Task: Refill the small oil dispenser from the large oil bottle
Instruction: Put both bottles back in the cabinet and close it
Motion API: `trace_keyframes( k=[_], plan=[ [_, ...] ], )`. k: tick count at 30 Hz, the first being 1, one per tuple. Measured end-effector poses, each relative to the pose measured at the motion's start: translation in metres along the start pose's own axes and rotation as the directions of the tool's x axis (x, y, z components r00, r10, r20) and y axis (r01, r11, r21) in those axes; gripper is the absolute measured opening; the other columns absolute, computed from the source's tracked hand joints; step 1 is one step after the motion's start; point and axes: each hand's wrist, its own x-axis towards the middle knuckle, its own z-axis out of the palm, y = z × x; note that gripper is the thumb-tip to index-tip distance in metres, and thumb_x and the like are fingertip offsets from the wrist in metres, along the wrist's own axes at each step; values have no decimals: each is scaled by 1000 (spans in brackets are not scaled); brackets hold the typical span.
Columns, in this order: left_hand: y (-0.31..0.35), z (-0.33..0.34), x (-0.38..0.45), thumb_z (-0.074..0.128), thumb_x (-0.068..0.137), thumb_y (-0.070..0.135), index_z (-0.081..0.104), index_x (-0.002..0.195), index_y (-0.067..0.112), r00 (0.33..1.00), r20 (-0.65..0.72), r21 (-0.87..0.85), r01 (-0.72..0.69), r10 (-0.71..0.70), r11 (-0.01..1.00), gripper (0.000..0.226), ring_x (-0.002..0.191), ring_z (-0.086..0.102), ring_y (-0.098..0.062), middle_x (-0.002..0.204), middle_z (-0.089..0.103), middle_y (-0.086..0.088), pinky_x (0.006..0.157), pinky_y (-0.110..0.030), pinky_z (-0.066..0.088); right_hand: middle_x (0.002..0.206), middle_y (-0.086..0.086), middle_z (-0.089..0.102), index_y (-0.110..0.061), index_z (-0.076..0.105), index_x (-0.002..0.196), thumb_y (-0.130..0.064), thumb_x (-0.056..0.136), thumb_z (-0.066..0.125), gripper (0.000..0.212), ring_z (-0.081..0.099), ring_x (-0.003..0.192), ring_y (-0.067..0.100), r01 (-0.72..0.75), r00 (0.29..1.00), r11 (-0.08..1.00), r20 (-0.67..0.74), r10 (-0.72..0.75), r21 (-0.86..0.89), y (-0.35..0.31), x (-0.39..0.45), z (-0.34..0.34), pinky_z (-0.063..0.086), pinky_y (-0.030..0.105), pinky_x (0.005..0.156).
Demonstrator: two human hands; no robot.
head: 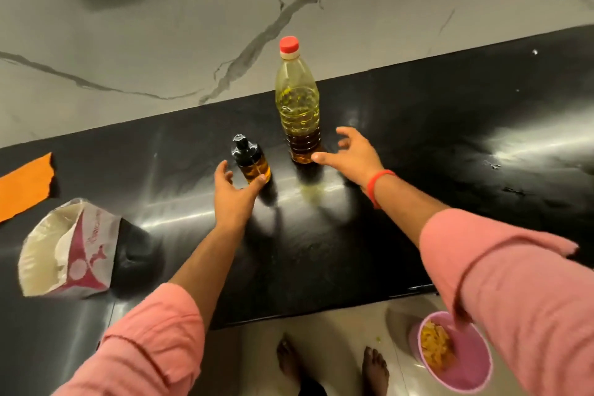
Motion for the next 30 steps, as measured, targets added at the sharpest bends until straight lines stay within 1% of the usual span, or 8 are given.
trace_keyframes(
  k=[2,5,7,11,13,20,23,30],
  plan=[
    [-1,6,16,87,78,27,30,156,22,1000,9,-18,-20,21,1000,98,135,48,-17,154,44,-6,107,-32,38,151,10,48,-20,37,153,-37,67,93,104,50,136,22,22,1000,999,17,-21,-41,-3,12,11,44,37,111],
    [-9,15,36,92,67,27,47,142,25,998,5,-37,-67,67,997,87,122,61,-16,136,62,2,109,-40,47,153,6,47,-22,35,154,-38,65,94,108,47,139,20,49,999,996,-4,-49,-71,-1,25,26,40,34,112],
    [-14,20,45,91,61,31,57,129,25,996,-14,-44,-83,83,996,76,112,67,-17,122,69,2,104,-46,52,147,2,53,-24,42,149,-38,62,95,103,51,134,17,73,996,996,-43,-75,-57,0,31,35,41,30,108],
    [-15,25,48,91,64,20,64,117,23,993,-71,-72,-103,98,992,59,102,70,-18,110,73,1,98,-47,56,121,-8,65,-27,54,131,-35,57,97,86,61,108,9,114,987,992,-116,-107,55,-7,44,48,49,20,91],
    [-14,25,49,91,65,18,66,115,23,992,-78,-86,-109,102,990,57,101,70,-16,108,73,3,97,-45,56,116,-9,66,-27,55,128,-35,56,98,84,62,104,9,117,986,989,-127,-106,86,-13,49,55,48,18,85],
    [-14,18,41,91,61,17,71,108,27,994,-60,-69,-92,88,993,52,96,72,-14,102,77,6,94,-43,58,105,-10,68,-28,58,116,-31,60,93,65,63,98,11,132,979,990,-166,-121,56,-18,50,58,46,20,80],
    [-8,12,25,90,65,6,71,108,23,997,-22,-111,-74,72,991,50,95,73,-16,101,77,3,90,-36,58,105,-12,68,-32,59,116,-32,60,93,66,63,100,10,125,983,990,-144,-116,57,-12,35,51,48,21,84],
    [21,-3,-34,84,71,-5,66,105,24,992,111,-173,-35,54,984,48,87,72,-12,94,75,3,63,-17,54,102,-14,71,-35,63,113,-30,60,92,60,67,96,6,106,990,991,-100,-98,77,-2,-19,19,53,24,83]
  ],
)
